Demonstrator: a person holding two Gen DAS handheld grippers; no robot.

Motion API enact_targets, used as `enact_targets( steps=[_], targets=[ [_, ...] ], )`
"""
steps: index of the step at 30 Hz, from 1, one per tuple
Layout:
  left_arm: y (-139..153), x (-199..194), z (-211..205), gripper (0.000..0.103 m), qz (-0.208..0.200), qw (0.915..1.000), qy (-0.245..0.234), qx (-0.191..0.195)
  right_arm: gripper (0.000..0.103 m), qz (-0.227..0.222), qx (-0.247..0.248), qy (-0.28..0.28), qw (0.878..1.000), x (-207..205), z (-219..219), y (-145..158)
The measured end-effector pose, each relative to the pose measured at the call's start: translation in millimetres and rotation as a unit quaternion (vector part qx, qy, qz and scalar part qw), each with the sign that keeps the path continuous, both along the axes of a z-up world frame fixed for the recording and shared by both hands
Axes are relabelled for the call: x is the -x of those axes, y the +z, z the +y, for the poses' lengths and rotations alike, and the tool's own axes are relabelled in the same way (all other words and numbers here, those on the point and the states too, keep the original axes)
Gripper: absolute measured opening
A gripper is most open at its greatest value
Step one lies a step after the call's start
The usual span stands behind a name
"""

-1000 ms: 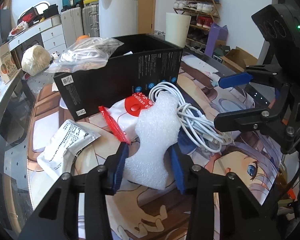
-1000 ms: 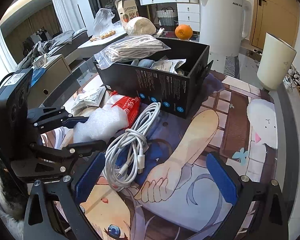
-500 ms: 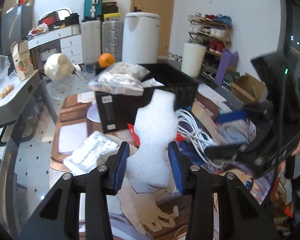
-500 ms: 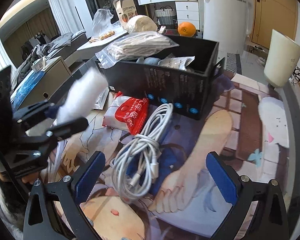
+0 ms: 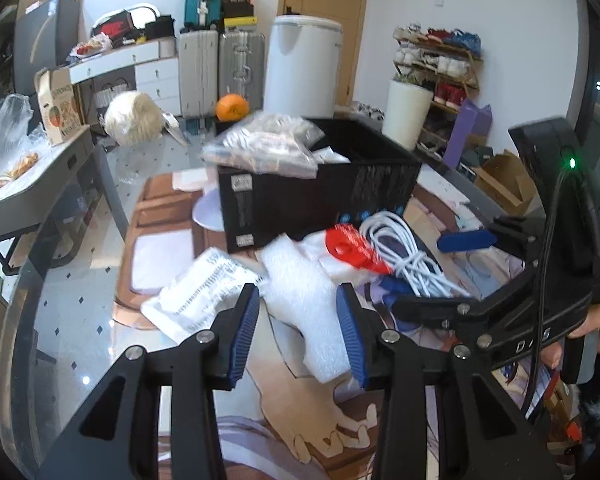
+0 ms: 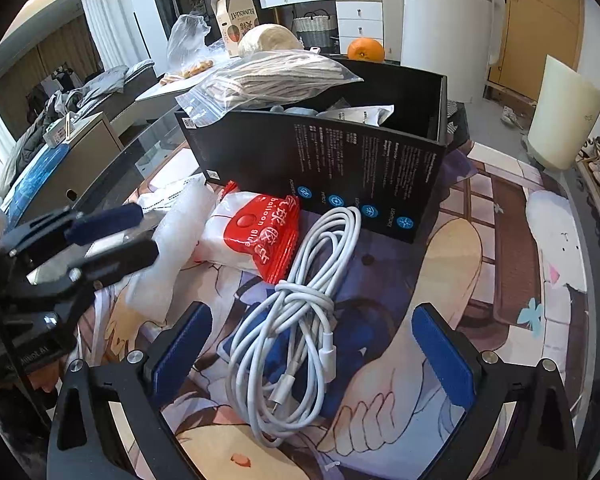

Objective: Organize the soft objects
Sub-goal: 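Grasp the coiled white cable with the right tool while the left tool holds the foam, then carry the foam and cable over the black box with both tools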

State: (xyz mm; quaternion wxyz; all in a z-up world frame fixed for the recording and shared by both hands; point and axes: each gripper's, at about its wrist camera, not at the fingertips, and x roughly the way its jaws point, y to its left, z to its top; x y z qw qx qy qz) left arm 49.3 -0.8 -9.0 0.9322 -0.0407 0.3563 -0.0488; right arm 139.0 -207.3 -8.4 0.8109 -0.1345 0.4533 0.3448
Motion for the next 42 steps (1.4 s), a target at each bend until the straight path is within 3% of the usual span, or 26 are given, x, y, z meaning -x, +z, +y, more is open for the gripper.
enact_targets(
  steps=[4,7,10,14,27,29,34,42],
  targets=[
    [-4,-5,-3,0.051,0.013,0.9999,-0.001,0.007,0.097,0.003,-0.001,0.0,1.0,-1,-1,-2],
    [-6,-7,-4,0.053,0.02,0.9998,-0.003,0.008,0.08,-0.004,0.007,0.002,1.0,-1,1,-5],
    [-8,-8,-6,0.061,0.024,0.9997,-0.003,0.008,0.065,-0.025,0.021,0.006,0.999,1,3,-4],
    [-9,-9,-9,0.061,0.027,0.9996,-0.008,0.01,0.044,-0.036,0.029,0.012,0.999,1,2,-3],
    [-16,-18,-15,0.061,0.046,0.9989,-0.007,0.006,0.036,-0.046,0.009,0.024,0.999,5,-13,-2],
    [-16,-17,-15,0.047,0.044,0.999,-0.007,0.008,0.036,-0.045,0.001,0.026,0.999,6,-17,0],
    [-11,-10,-16,0.036,0.026,0.9995,-0.016,0.002,0.036,-0.042,-0.013,0.029,0.999,8,-24,6],
    [8,3,-6,0.036,-0.016,0.9997,-0.006,0.014,0.036,-0.037,-0.039,0.033,0.998,11,-43,14]
  ],
)
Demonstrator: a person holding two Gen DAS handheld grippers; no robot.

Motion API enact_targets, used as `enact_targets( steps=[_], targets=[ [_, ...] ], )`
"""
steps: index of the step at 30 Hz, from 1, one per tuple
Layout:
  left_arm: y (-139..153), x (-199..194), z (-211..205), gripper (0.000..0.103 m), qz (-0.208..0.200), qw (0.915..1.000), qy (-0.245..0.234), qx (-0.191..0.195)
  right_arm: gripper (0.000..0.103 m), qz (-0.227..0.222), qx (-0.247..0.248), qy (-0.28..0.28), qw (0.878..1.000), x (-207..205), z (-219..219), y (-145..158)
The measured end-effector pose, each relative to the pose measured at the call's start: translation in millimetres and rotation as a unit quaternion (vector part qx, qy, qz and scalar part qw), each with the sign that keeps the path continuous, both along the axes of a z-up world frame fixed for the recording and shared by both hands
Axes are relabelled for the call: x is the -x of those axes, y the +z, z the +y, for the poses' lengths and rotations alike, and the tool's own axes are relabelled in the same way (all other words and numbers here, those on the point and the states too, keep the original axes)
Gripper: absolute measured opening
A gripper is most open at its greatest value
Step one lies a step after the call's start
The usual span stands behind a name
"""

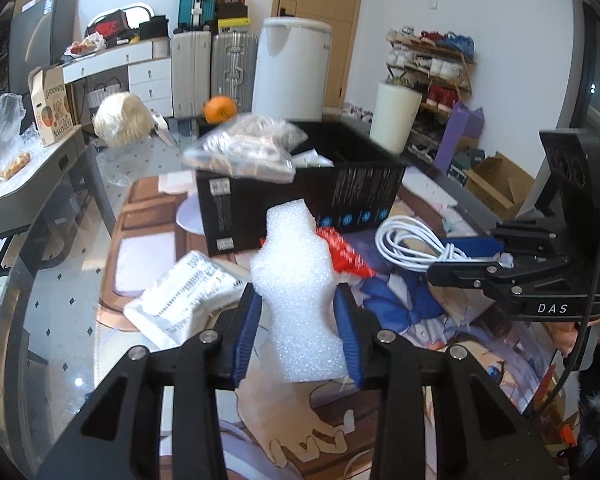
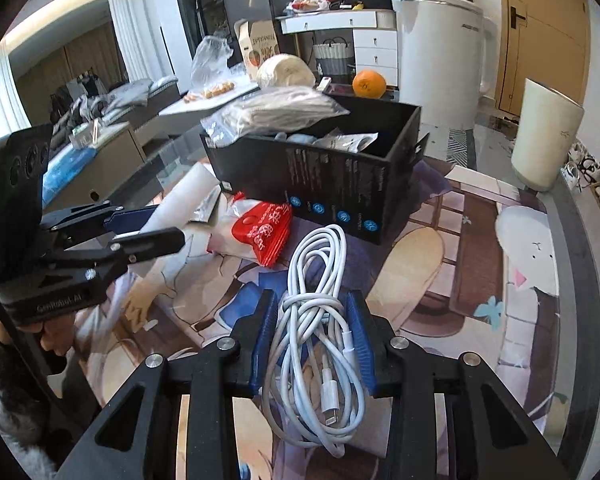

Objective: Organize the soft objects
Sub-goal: 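Carry the foam and cable over the black box with both tools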

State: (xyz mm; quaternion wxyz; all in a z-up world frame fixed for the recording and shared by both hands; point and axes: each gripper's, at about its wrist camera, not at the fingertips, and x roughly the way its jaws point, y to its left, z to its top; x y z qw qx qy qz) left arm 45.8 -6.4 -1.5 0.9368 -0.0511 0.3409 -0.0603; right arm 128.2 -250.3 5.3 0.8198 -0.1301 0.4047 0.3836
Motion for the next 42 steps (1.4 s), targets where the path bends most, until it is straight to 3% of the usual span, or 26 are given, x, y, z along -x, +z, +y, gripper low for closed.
enact_targets(
  steps=[6,21,33,42],
  targets=[
    [19,6,5,0.036,-0.033,0.9994,0.003,0.006,0.036,-0.004,-0.036,-0.005,0.999,3,-19,16],
    [28,-33,33,0.036,-0.027,0.9986,0.046,-0.003,0.036,-0.04,-0.083,-0.006,0.996,-6,-9,59],
    [32,-66,8,0.036,-0.021,0.9997,-0.014,-0.004,0.036,-0.038,-0.087,-0.009,0.995,-52,24,66],
    [49,-75,42,0.036,-0.045,0.9984,0.032,0.009,0.036,-0.038,-0.099,-0.013,0.994,-76,32,70]
  ],
)
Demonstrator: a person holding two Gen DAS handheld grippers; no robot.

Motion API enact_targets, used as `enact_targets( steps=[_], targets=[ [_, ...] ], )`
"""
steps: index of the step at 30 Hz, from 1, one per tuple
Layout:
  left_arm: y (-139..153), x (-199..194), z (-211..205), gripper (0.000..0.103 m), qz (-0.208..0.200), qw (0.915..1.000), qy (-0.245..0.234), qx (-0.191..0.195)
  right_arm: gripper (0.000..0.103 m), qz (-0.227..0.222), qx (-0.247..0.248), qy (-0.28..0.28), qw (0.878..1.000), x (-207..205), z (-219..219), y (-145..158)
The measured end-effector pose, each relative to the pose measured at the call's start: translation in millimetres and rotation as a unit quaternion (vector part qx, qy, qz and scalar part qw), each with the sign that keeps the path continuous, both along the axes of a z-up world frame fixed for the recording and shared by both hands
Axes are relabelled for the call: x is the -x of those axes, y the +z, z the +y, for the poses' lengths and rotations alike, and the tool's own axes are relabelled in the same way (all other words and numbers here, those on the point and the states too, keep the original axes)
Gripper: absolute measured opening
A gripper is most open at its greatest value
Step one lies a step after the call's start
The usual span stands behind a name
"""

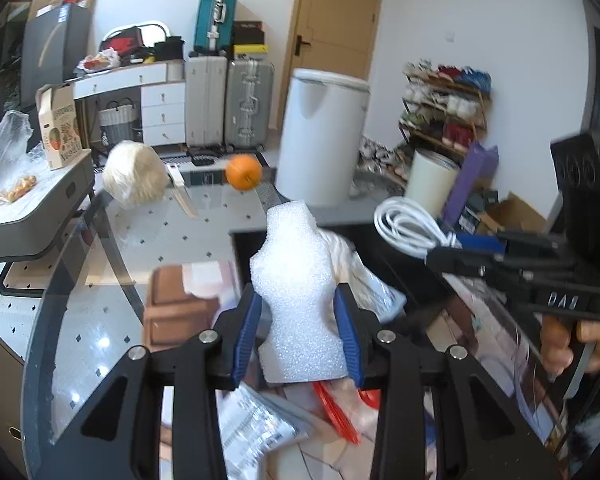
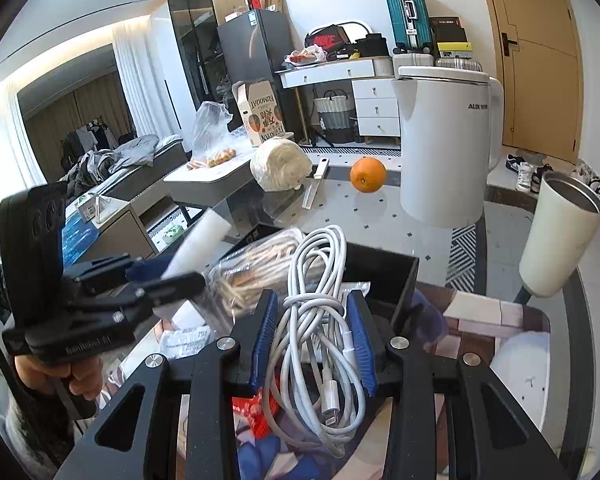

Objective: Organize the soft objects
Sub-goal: 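Carry the foam and cable over the black box with both tools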

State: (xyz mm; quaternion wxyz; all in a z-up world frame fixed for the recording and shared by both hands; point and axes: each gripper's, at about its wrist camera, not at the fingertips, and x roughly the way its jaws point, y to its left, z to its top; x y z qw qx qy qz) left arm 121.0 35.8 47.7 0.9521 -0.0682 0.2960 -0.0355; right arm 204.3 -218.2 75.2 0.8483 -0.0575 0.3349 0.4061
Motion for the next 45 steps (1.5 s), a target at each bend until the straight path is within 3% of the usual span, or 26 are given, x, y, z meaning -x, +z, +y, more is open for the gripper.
enact_targets(
  steps=[8,23,29,41,45],
  targets=[
    [-7,-27,16,0.036,0.011,0.9996,0.022,-0.016,0.036,-0.002,0.0,0.003,1.0,-17,10,1],
    [-24,-51,-26,0.036,0.053,0.9957,-0.06,-0.045,0.036,0.002,0.019,0.011,1.0,-36,29,-16],
    [-29,-54,-29,0.036,0.065,0.9949,-0.063,-0.045,0.036,-0.003,0.029,0.019,0.999,-38,34,-19],
    [-29,-55,-28,0.038,0.064,0.9952,-0.039,-0.063,0.036,-0.005,0.099,0.035,0.994,-45,54,-34],
    [-28,-55,-27,0.043,0.067,0.9952,-0.038,-0.06,0.036,-0.01,0.129,0.028,0.991,-48,59,-42]
  ],
)
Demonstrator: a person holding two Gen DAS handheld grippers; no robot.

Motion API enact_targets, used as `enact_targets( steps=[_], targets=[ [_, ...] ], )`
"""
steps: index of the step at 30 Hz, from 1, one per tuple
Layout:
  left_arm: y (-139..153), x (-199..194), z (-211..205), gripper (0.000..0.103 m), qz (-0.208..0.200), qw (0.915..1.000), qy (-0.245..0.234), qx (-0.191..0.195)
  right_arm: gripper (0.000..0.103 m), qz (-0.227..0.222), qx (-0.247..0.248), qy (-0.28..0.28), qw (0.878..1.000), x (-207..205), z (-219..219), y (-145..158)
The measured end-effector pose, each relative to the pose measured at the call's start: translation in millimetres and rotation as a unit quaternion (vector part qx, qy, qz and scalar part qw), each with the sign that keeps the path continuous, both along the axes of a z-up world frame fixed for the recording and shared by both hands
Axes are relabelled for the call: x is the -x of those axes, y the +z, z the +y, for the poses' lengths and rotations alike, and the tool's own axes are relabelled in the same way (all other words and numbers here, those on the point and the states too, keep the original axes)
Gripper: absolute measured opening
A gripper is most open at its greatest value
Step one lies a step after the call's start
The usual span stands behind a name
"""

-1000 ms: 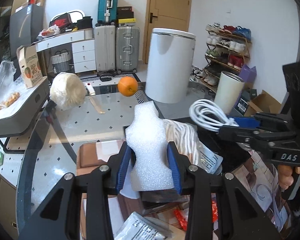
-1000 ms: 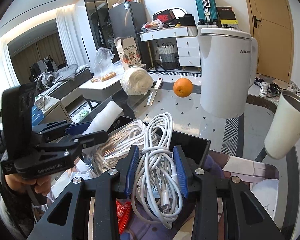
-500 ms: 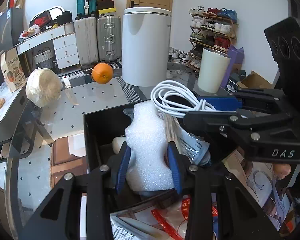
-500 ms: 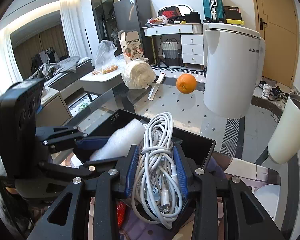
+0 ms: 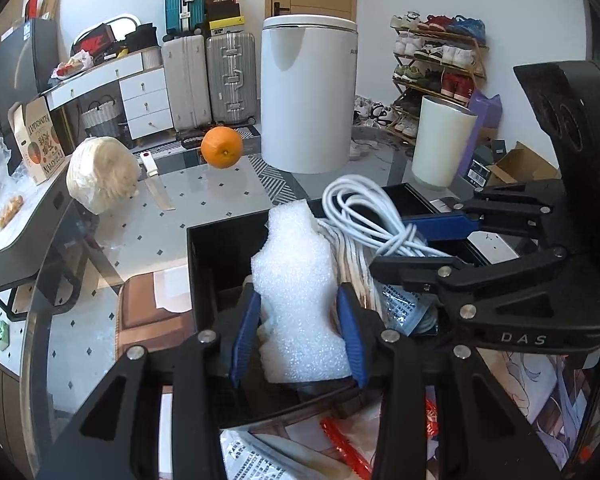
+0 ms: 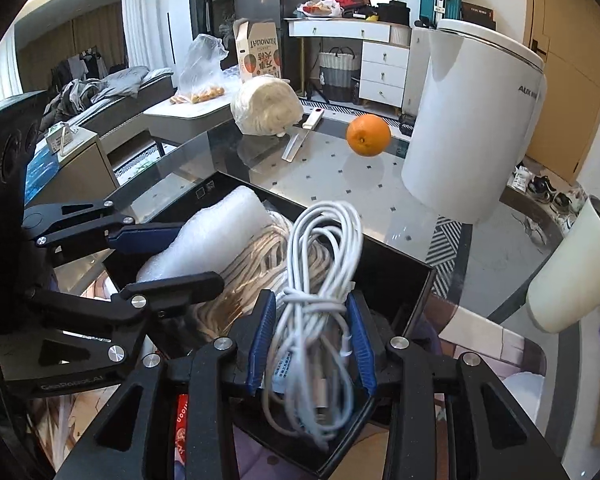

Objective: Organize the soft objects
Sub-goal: 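Open both tools to drop the foam and cable into the box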

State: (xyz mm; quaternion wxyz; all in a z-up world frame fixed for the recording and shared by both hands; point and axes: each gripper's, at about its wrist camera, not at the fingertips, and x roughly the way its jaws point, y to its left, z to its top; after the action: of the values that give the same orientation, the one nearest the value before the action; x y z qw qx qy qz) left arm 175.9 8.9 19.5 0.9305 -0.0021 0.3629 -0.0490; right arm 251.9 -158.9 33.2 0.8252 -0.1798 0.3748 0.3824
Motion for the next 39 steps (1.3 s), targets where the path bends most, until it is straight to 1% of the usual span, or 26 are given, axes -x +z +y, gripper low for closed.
enact_targets(
  steps=[1,2,4,6,8,9,10,11,12,13,14,15,20,24,27,31,36,39],
  targets=[
    [1,2,0,0.05,0.0,1.0,-0.003,0.003,0.041,-0.001,0.001,-0.001,1.0,0,-1,0],
    [1,4,-1,0.062,0.0,1.0,-0.005,0.004,0.05,-0.001,0.002,-0.004,1.0,0,-4,0],
    [3,11,-2,0.063,-0.007,1.0,0.003,0.002,0.056,-0.006,-0.009,-0.008,1.0,2,-11,5],
    [4,17,0,0.066,-0.01,0.9999,0.01,0.003,0.059,-0.014,-0.025,-0.013,1.0,7,-20,13],
    [6,27,2,0.072,-0.02,0.9996,0.016,0.008,0.071,-0.021,-0.035,-0.018,0.999,12,-28,20],
    [7,31,2,0.075,-0.026,0.9995,0.017,0.011,0.075,-0.023,-0.038,-0.024,0.999,16,-32,24],
    [9,36,3,0.08,-0.032,0.9992,0.017,0.015,0.083,-0.026,-0.041,-0.028,0.998,19,-36,26],
    [10,41,4,0.087,-0.038,0.999,0.021,0.016,0.088,-0.029,-0.049,-0.032,0.998,23,-41,29],
    [11,47,6,0.091,-0.044,0.9986,0.025,0.015,0.09,-0.032,-0.056,-0.035,0.997,27,-45,32],
    [11,51,7,0.099,-0.049,0.9983,0.029,0.013,0.093,-0.034,-0.06,-0.038,0.997,32,-48,34],
    [11,57,9,0.103,-0.056,0.9977,0.036,0.014,0.098,-0.037,-0.064,-0.042,0.996,36,-51,37],
    [11,61,10,0.103,-0.061,0.9972,0.04,0.013,0.1,-0.04,-0.068,-0.045,0.996,42,-55,39],
    [5,81,17,0.103,-0.065,0.996,0.061,0.009,0.102,-0.039,-0.084,-0.056,0.994,66,-65,41],
    [5,97,19,0.103,-0.074,0.9947,0.071,0.015,0.102,-0.032,-0.099,-0.064,0.993,83,-71,36],
    [4,106,21,0.103,-0.077,0.9936,0.082,0.013,0.102,-0.025,-0.105,-0.059,0.992,92,-72,31],
    [0,113,24,0.103,-0.075,0.9929,0.092,0.008,0.102,-0.015,-0.107,-0.058,0.992,98,-72,23],
    [-10,114,26,0.103,-0.062,0.9928,0.102,-0.012,0.102,-0.008,-0.107,-0.053,0.993,101,-70,23],
    [-16,115,25,0.103,-0.056,0.9932,0.101,-0.012,0.102,-0.01,-0.104,-0.054,0.993,101,-70,22]
  ],
)
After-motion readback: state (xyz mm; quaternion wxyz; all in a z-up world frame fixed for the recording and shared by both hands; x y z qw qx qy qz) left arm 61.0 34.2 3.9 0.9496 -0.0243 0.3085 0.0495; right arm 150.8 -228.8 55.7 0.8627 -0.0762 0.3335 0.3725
